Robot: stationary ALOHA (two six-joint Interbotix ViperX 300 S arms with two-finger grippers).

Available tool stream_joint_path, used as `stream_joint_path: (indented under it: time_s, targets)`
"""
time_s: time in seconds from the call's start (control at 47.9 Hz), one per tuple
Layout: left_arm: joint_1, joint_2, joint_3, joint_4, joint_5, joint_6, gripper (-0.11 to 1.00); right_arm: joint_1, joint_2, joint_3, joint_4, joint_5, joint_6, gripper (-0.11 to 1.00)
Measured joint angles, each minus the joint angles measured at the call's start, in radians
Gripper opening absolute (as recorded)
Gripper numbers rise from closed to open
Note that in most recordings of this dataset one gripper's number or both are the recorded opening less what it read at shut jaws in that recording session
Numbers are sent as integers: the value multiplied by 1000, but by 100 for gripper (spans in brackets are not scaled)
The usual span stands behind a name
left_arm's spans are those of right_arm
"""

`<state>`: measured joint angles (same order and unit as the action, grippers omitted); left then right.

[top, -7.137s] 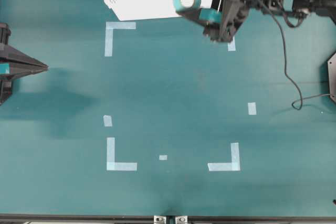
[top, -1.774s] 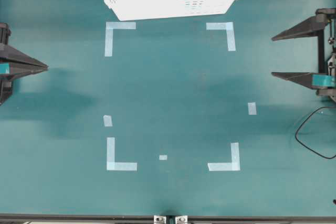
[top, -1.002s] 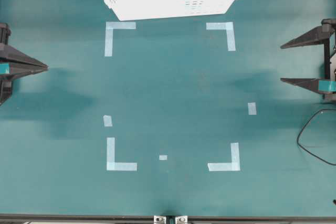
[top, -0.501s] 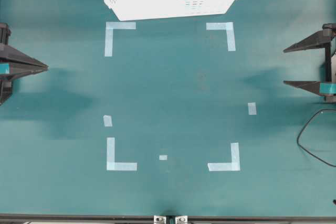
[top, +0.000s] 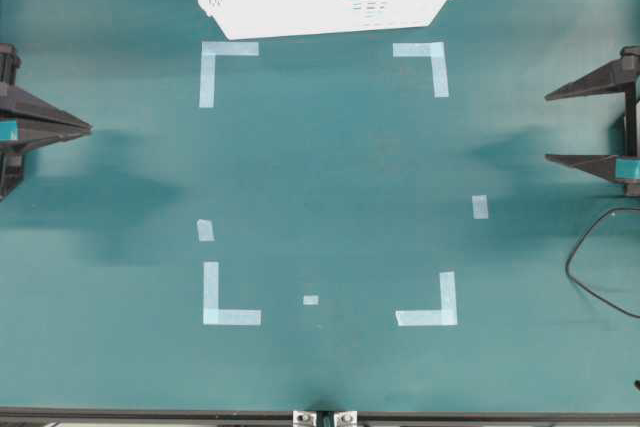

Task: Put the tape in the middle into the white basket.

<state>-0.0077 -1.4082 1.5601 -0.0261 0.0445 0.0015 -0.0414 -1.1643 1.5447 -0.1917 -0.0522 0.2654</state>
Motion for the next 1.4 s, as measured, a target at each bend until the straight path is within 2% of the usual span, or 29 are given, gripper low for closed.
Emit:
stream_joint_path:
  time_s: [0.376, 1.398]
  targets:
    - [0, 0, 0, -2, 0, 0, -11, -2, -35, 29, 0, -25, 0, 98]
    - [0, 0, 0, 0, 0, 0, -11, -2, -41, 31, 0, -26, 0, 98]
